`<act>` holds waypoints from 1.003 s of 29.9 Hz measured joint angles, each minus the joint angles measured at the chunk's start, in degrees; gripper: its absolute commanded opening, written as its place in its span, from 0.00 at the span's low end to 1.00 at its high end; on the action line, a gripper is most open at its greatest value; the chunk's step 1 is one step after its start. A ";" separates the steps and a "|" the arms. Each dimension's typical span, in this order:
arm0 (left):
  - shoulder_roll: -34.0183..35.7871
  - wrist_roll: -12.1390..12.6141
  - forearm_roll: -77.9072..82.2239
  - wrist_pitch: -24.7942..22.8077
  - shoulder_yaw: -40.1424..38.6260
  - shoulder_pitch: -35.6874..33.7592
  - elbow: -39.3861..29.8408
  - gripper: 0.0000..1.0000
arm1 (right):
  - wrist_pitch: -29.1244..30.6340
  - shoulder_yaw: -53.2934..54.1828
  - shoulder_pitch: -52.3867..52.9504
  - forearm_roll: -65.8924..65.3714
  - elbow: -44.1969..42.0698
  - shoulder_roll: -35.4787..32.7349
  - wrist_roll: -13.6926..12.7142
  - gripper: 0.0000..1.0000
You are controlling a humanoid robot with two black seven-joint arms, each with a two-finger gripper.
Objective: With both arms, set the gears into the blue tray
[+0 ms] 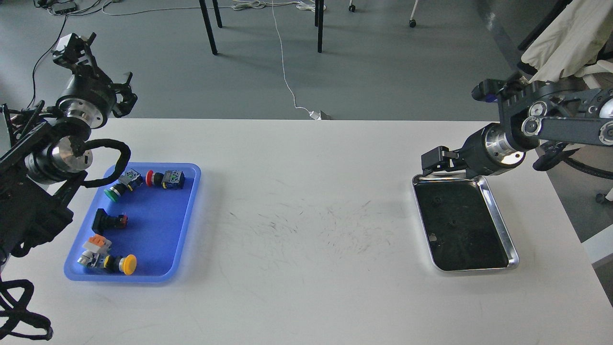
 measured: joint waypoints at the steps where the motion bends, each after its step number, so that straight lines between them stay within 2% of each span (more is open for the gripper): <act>1: 0.07 0.00 0.03 0.00 0.00 0.00 0.09 0.98 | -0.17 -0.07 -0.59 -0.41 -0.33 0.55 -0.01 0.96; 9: 0.14 -0.02 0.10 0.01 0.01 0.27 0.36 0.98 | -0.54 -1.49 -5.45 -2.88 -4.44 4.82 -0.23 0.93; 25: 0.62 -0.70 0.04 0.05 -0.06 0.71 0.56 0.98 | -0.98 -2.72 -9.40 -4.33 -8.91 5.88 -0.14 0.88; 30: 0.67 -0.71 -0.36 0.04 -0.15 0.67 0.60 0.98 | -1.21 -2.58 -11.11 -4.21 -12.14 8.43 -0.05 0.88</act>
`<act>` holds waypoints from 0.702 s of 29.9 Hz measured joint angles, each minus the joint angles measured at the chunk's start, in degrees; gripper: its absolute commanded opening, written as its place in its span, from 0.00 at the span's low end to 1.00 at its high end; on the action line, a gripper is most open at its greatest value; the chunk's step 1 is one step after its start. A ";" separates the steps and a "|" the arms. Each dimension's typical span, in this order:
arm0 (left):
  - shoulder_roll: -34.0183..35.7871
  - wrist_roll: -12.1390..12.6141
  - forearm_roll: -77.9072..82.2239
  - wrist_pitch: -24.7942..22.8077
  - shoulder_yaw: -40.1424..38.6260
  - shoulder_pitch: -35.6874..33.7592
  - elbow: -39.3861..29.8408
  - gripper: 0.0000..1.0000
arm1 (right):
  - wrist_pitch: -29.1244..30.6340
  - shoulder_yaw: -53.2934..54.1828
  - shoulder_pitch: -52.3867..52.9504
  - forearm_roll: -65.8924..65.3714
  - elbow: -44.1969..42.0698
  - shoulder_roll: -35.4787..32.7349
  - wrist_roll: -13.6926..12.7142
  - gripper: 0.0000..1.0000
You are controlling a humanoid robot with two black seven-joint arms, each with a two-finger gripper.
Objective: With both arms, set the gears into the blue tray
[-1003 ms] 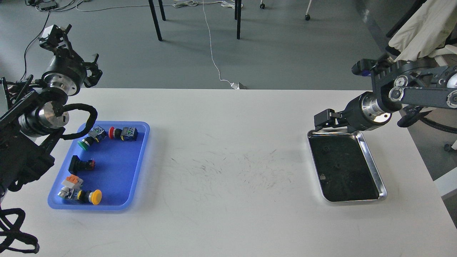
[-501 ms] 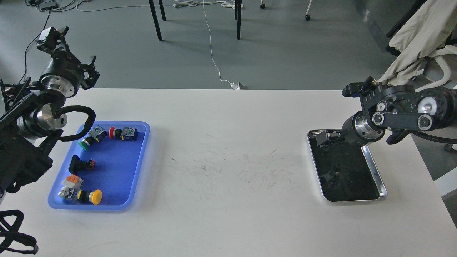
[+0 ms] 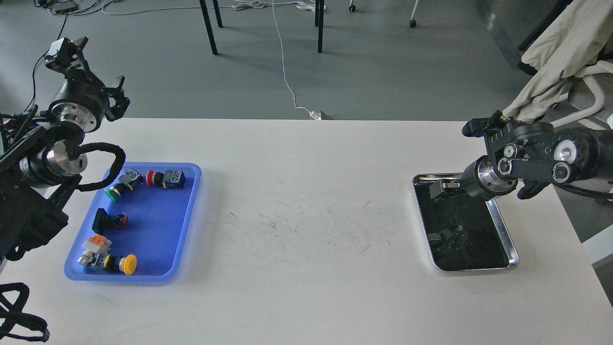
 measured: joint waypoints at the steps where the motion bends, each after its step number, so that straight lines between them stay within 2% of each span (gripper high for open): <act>1: 0.00 -0.04 -0.03 0.00 -0.01 -0.01 0.00 0.98 | 0.00 0.04 -0.54 0.01 -0.75 0.62 0.03 0.88; 6: 0.00 -0.09 -0.16 0.03 -0.31 -0.04 0.06 0.98 | 0.00 0.20 -2.79 0.16 -3.92 3.08 0.08 0.84; 10: 0.00 -0.09 -0.16 0.00 -0.57 -0.04 0.07 0.98 | 0.00 0.22 -3.49 0.20 -4.68 4.09 0.18 0.77; 14: 0.00 -0.09 -0.17 -0.03 -0.62 -0.04 0.07 0.98 | 0.21 0.23 -4.07 0.17 -5.45 4.31 0.33 0.75; 17: 0.00 -0.09 -0.17 -0.04 -0.63 -0.04 0.07 0.98 | 0.25 0.23 -4.46 0.11 -5.87 4.37 0.42 0.68; 21: 0.00 -0.15 -0.16 -0.04 -0.45 -0.04 0.07 0.98 | 0.28 0.24 -5.25 0.01 -6.77 4.47 0.44 0.67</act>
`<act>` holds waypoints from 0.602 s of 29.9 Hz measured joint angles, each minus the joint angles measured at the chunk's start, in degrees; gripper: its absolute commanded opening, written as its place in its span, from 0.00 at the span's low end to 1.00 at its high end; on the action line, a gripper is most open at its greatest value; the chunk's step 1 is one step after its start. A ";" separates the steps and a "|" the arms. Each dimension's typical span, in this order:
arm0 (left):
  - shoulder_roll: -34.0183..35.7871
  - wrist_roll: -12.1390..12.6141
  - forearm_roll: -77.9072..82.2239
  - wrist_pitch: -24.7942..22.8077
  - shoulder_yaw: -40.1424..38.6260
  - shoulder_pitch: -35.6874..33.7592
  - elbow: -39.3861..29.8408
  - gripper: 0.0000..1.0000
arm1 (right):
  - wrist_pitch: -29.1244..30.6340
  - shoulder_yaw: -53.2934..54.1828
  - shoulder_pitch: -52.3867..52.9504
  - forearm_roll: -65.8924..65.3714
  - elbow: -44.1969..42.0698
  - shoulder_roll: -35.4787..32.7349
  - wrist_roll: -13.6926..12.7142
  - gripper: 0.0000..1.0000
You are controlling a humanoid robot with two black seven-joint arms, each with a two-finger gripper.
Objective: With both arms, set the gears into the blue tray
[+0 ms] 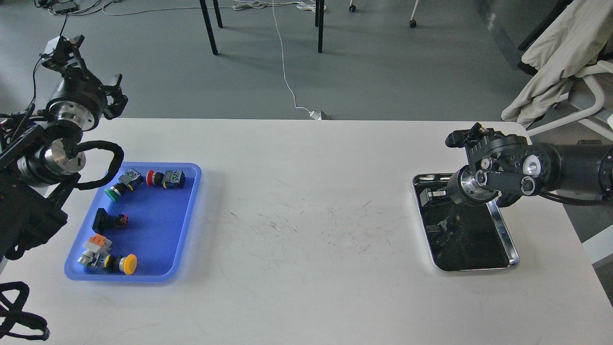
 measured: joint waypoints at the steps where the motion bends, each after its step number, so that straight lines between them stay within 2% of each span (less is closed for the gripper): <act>1: 0.00 0.00 0.00 0.00 0.04 0.00 0.00 0.98 | 0.00 0.00 -0.21 0.00 -0.49 0.12 0.01 0.66; 3: 0.00 -0.01 0.00 0.00 0.07 0.00 0.00 0.98 | -0.04 0.03 -0.77 0.01 -1.51 0.73 0.05 0.62; 8: 0.00 -0.02 0.00 0.00 0.04 0.00 0.00 0.98 | -0.17 0.10 -1.29 0.05 -2.54 2.01 0.08 0.39; 11: 0.00 -0.02 0.00 0.00 -0.02 0.00 0.00 0.98 | -0.17 0.14 -1.29 0.05 -2.84 2.33 0.08 0.33; 14: 0.00 -0.02 0.00 0.00 -0.02 0.00 0.00 0.98 | 0.11 0.20 -1.10 0.28 -2.72 2.43 0.09 0.18; 18: -0.07 -0.02 0.00 0.00 0.00 0.00 0.00 0.98 | 0.37 0.38 -0.67 0.44 -2.45 2.21 0.26 0.07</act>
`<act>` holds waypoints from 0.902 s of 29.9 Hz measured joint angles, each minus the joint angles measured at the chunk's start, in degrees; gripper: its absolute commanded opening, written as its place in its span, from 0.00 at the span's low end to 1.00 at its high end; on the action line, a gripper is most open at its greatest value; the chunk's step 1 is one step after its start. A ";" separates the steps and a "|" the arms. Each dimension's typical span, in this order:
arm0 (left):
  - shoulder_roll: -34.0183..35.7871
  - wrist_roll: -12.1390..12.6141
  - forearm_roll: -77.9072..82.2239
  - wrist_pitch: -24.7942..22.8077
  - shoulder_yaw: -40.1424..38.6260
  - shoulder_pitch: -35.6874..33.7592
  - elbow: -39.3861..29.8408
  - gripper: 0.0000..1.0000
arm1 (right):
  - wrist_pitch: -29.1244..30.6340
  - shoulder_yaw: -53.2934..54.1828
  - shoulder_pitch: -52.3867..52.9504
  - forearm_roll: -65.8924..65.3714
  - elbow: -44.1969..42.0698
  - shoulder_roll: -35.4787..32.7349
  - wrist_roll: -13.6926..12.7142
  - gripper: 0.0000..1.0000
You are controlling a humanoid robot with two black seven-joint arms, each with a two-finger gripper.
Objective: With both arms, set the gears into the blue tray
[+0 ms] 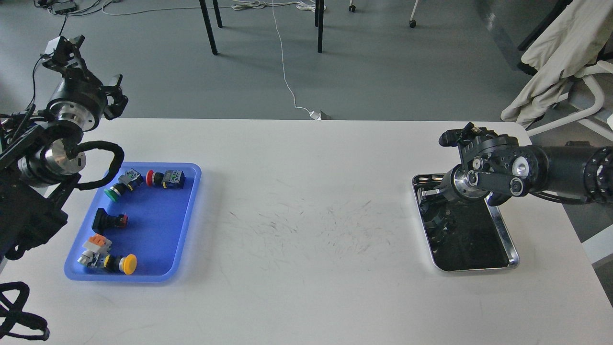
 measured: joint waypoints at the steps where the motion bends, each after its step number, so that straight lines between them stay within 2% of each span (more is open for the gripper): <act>1: 0.00 0.00 0.00 0.01 0.00 0.00 0.00 0.98 | 0.02 0.13 0.15 0.04 0.12 -0.09 0.03 0.05; 7: 0.02 0.00 0.00 0.09 -0.04 0.00 0.00 0.98 | 0.83 2.85 3.60 0.40 1.45 -1.67 0.57 0.04; 13: -0.03 -0.01 0.00 0.12 -0.17 0.00 0.01 0.98 | 2.14 9.69 10.17 0.68 9.72 -6.11 1.84 0.04; 18: -0.33 -0.01 0.00 0.23 -0.18 -0.05 0.01 0.98 | 1.65 13.64 14.41 5.42 15.86 -6.02 3.86 0.03; 22: -0.45 -0.01 0.00 0.26 -0.19 -0.57 -0.01 0.98 | 0.83 14.85 16.20 11.91 19.74 -2.93 4.28 0.04; 27: -0.47 -0.01 0.00 0.35 -0.19 -0.65 0.00 0.98 | -4.29 16.30 14.86 15.40 17.74 6.82 4.68 0.04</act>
